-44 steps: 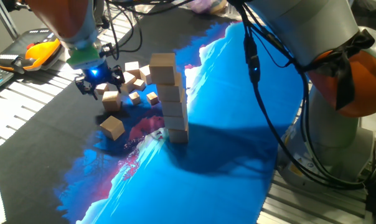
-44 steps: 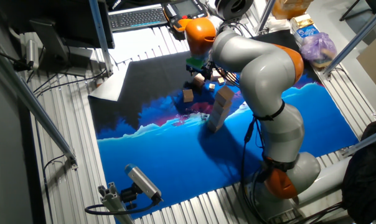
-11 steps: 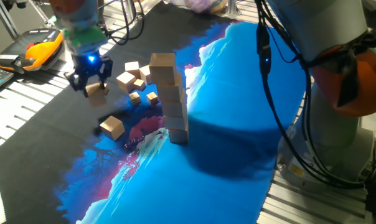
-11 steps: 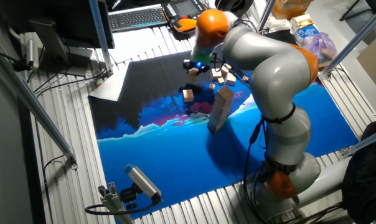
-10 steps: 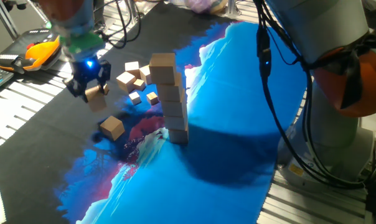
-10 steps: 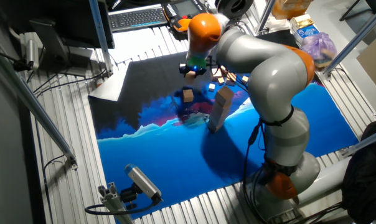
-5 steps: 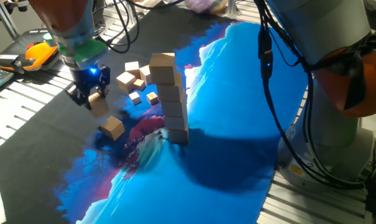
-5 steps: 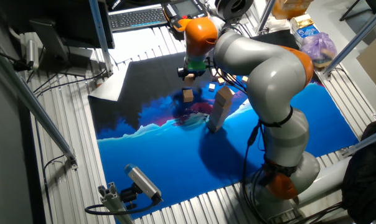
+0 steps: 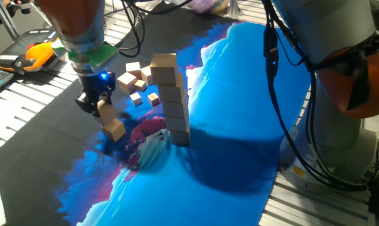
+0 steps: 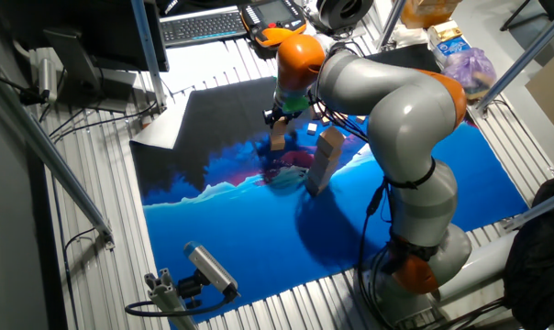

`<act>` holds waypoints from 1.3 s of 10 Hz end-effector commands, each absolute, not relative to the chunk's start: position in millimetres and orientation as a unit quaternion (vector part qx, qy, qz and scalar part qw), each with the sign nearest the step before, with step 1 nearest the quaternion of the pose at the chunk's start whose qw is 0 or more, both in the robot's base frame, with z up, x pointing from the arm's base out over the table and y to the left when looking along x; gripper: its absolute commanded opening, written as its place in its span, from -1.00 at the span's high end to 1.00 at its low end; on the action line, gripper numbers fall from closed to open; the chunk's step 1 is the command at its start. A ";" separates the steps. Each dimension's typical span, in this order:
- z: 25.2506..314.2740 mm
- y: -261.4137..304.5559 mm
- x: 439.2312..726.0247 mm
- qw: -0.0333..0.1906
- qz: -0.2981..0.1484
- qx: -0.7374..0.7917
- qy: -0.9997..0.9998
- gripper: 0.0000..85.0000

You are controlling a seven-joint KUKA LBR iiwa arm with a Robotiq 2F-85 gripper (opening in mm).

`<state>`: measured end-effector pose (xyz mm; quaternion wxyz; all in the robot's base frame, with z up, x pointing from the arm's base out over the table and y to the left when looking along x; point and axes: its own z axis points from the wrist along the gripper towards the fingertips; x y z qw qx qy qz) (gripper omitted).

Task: Stack the blocks in a vertical line of five

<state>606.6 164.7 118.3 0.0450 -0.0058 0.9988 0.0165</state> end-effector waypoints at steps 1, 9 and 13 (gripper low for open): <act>117.3 165.0 604.8 0.045 0.016 -0.014 0.999 1.00; 108.4 167.2 590.9 0.064 0.006 0.004 0.998 1.00; 107.0 169.3 588.9 0.065 0.005 0.009 0.998 1.00</act>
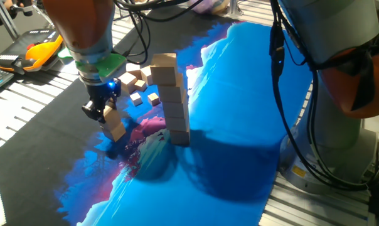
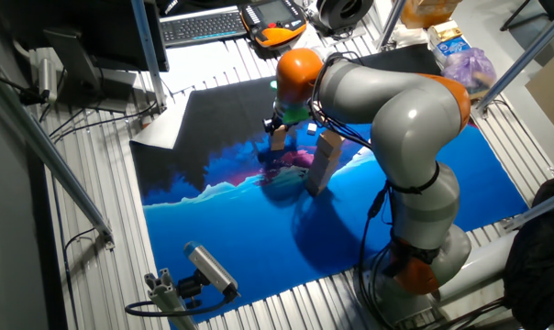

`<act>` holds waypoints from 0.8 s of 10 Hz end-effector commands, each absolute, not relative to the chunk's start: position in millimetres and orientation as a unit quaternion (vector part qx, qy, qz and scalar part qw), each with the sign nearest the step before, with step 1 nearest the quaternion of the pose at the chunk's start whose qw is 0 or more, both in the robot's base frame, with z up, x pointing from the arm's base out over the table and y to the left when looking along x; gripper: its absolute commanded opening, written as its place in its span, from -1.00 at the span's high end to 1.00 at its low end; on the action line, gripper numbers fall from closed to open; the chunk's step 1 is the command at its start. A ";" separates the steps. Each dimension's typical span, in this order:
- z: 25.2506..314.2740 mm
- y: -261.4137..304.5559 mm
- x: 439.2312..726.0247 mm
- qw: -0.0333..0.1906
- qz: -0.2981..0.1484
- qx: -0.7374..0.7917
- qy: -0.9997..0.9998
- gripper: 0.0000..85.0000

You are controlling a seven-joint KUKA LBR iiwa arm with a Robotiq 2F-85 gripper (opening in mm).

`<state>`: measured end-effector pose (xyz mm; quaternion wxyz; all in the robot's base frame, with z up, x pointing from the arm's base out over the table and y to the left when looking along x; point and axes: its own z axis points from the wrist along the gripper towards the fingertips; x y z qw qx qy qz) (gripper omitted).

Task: Stack the blocks in a vertical line of five

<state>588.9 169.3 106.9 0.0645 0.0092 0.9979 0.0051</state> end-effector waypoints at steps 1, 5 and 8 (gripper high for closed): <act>106.7 169.2 589.0 0.065 0.005 0.009 0.998 1.00; 105.9 170.4 587.8 0.063 -0.008 0.023 0.998 1.00; 105.4 171.2 586.8 0.064 -0.008 0.028 0.998 0.60</act>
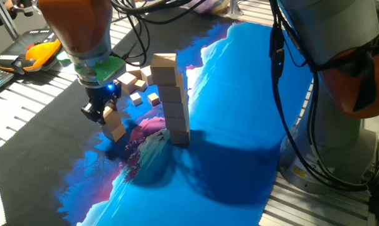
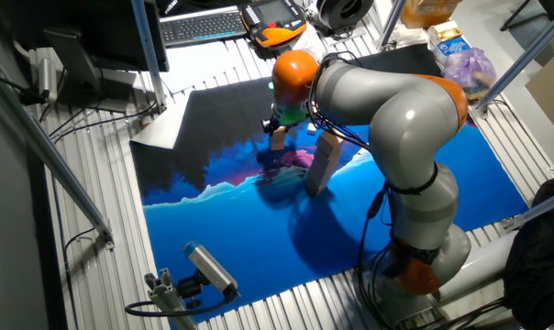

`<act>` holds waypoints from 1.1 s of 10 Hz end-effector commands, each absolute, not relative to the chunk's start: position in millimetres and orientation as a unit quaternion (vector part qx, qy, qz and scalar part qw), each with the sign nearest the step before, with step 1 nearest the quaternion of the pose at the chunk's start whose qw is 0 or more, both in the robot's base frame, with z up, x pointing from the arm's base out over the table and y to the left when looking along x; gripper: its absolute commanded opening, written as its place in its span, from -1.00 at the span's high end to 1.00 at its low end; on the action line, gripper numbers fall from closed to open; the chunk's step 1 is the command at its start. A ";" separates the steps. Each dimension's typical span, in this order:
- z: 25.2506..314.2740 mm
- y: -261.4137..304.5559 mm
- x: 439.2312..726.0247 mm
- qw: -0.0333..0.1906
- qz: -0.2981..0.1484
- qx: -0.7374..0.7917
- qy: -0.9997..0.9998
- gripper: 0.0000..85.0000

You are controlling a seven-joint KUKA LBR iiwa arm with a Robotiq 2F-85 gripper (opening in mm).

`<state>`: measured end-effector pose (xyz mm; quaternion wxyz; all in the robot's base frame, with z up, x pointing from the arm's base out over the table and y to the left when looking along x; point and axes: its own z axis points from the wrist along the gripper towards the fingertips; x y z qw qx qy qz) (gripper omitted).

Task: Stack the blocks in a vertical line of five

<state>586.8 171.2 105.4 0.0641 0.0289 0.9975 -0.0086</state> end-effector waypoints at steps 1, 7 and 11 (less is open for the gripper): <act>105.4 171.2 586.8 0.064 -0.010 0.030 0.997 0.60; 104.4 171.3 587.1 0.069 -0.018 0.044 0.996 0.20; 104.3 171.3 587.0 0.069 -0.015 0.043 0.997 -0.20</act>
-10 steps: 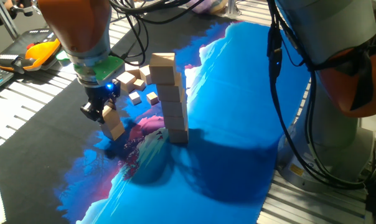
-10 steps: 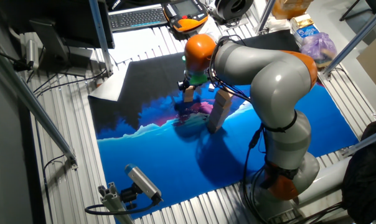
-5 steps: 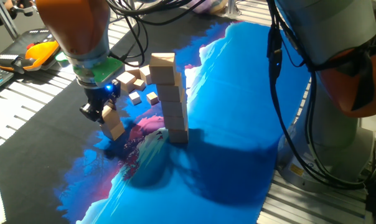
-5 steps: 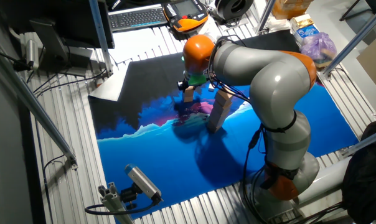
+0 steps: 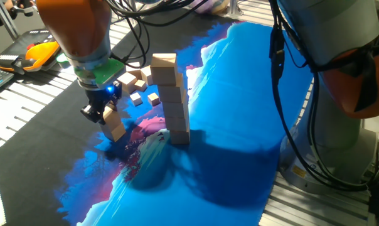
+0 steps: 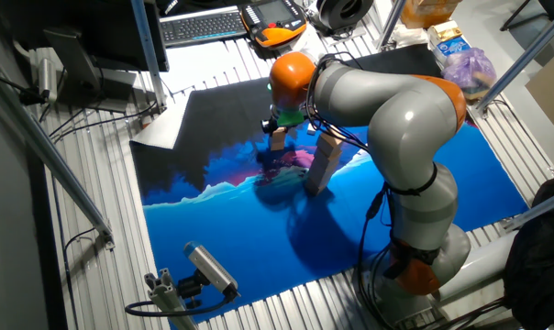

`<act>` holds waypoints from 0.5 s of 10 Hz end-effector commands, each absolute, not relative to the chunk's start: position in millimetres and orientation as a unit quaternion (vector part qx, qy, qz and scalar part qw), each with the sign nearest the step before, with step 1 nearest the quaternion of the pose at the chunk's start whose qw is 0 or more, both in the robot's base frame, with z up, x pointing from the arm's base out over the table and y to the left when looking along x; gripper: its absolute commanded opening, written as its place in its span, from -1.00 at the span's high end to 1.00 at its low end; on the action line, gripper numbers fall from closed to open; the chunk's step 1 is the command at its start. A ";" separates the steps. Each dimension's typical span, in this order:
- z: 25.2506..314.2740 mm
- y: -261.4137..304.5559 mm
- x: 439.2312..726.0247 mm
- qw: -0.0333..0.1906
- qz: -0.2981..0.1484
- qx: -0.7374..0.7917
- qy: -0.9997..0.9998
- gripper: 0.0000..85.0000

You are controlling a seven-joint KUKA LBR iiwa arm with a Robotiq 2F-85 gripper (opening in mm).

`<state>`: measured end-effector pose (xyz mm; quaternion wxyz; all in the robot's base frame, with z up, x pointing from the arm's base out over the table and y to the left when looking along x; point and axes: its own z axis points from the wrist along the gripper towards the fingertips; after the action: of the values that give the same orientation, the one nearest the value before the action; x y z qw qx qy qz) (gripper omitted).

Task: Stack the blocks in a vertical line of five

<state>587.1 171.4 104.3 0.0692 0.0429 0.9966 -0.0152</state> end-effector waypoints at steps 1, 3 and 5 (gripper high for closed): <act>104.4 171.3 587.0 0.069 -0.015 0.043 0.997 -0.20; 104.4 171.3 587.0 0.071 -0.018 0.047 0.996 -0.20; 104.4 171.2 587.0 0.073 -0.023 0.052 0.996 -0.60</act>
<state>586.9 171.3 104.4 0.0729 0.0528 0.9957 -0.0228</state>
